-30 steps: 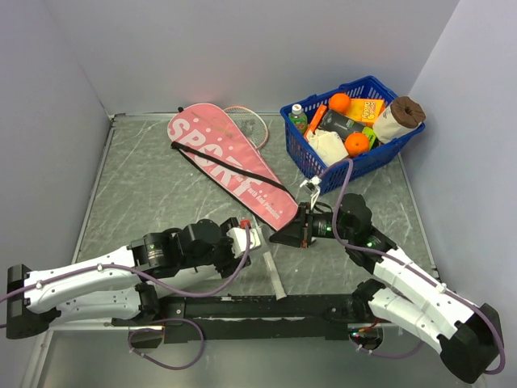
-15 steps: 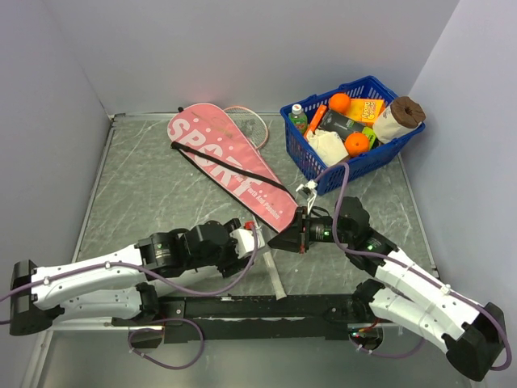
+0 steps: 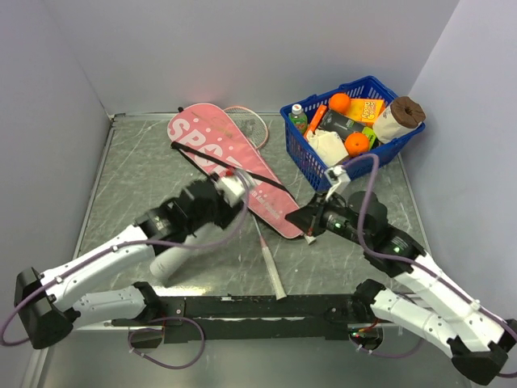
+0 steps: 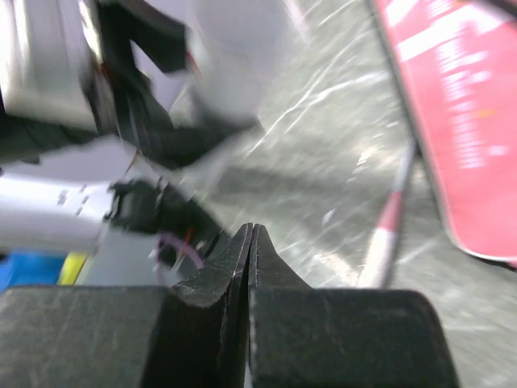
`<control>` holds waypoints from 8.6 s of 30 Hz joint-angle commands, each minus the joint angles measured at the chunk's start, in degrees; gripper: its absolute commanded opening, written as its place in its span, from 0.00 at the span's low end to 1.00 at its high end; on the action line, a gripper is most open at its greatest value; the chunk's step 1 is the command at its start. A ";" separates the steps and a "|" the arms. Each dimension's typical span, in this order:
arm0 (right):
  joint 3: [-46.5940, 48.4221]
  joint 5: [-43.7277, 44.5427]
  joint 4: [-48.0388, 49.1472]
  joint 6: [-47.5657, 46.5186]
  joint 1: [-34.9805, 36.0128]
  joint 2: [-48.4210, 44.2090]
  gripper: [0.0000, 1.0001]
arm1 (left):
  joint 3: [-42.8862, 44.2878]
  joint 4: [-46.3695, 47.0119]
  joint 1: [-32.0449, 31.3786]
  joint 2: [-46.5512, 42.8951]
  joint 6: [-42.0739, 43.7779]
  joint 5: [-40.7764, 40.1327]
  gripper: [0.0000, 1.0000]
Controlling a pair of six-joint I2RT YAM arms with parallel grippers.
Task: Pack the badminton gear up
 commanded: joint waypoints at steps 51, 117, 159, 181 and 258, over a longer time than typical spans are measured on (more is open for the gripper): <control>-13.06 -6.62 5.35 2.79 0.41 0.28 0.28 | 25.62 8.47 62.49 44.28 -1.17 18.92 0.97; -17.01 6.04 2.10 0.60 0.15 7.92 0.38 | -21.75 58.29 28.04 29.68 -71.92 26.48 0.84; -19.82 3.75 4.82 -0.20 -2.05 9.94 0.38 | -12.97 60.36 25.49 48.07 -79.24 13.65 0.31; -20.18 3.31 0.52 0.33 -2.14 0.37 0.38 | 24.28 -6.09 25.58 20.98 -36.08 -5.94 0.01; -19.47 -1.00 7.02 1.56 -2.05 9.41 0.43 | 9.63 -27.66 17.57 30.57 -23.42 -6.22 0.61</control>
